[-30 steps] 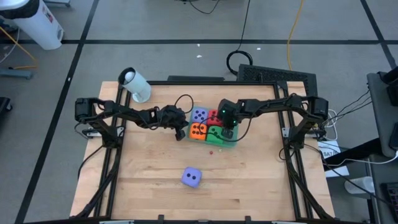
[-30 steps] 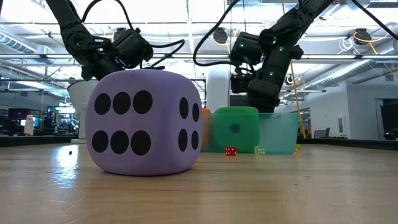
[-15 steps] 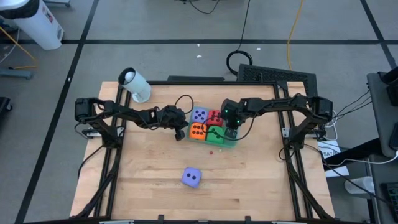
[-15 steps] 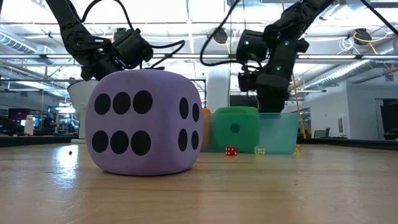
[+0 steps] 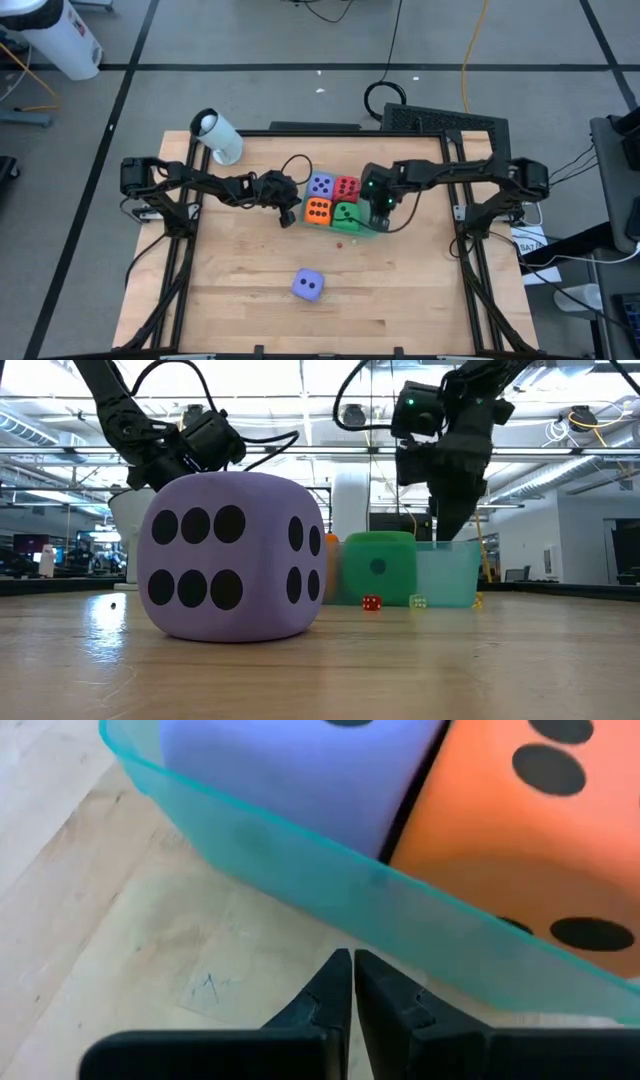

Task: Pick & Place Dice
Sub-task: Adjust the big dice, then adjust the green bin

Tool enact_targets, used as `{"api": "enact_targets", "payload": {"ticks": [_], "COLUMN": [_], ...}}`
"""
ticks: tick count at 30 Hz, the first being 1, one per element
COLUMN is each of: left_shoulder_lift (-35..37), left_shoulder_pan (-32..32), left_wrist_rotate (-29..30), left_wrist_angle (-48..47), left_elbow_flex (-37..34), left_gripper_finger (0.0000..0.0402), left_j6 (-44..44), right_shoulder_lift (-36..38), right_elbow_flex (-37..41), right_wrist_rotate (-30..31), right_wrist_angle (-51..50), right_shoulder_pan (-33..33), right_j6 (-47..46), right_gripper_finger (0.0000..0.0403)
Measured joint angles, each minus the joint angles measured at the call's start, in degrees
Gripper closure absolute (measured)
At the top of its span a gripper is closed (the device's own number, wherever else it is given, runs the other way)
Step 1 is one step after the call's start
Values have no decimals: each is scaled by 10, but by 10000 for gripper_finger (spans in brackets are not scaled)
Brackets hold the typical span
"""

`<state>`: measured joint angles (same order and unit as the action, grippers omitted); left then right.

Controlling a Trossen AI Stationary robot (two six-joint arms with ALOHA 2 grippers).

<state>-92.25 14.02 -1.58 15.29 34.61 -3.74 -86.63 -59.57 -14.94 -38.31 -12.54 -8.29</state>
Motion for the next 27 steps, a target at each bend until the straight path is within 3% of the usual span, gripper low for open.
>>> {"api": "enact_targets", "payload": {"ticks": [11,27], "left_shoulder_lift": [0,0], "left_shoulder_pan": [-20,-26], "left_wrist_rotate": [-44,-24], "left_wrist_angle": [44,31], "left_elbow_flex": [4,13], "left_gripper_finger": [376,376], "left_j6": [-13,-9], "right_shoulder_lift": [-15,-10], "right_elbow_flex": [0,0], "right_wrist_rotate": [-3,-4], "right_wrist_angle": [85,38], "right_shoulder_pan": [21,20], "right_j6": [2,-32], "right_gripper_finger": [403,403]}}
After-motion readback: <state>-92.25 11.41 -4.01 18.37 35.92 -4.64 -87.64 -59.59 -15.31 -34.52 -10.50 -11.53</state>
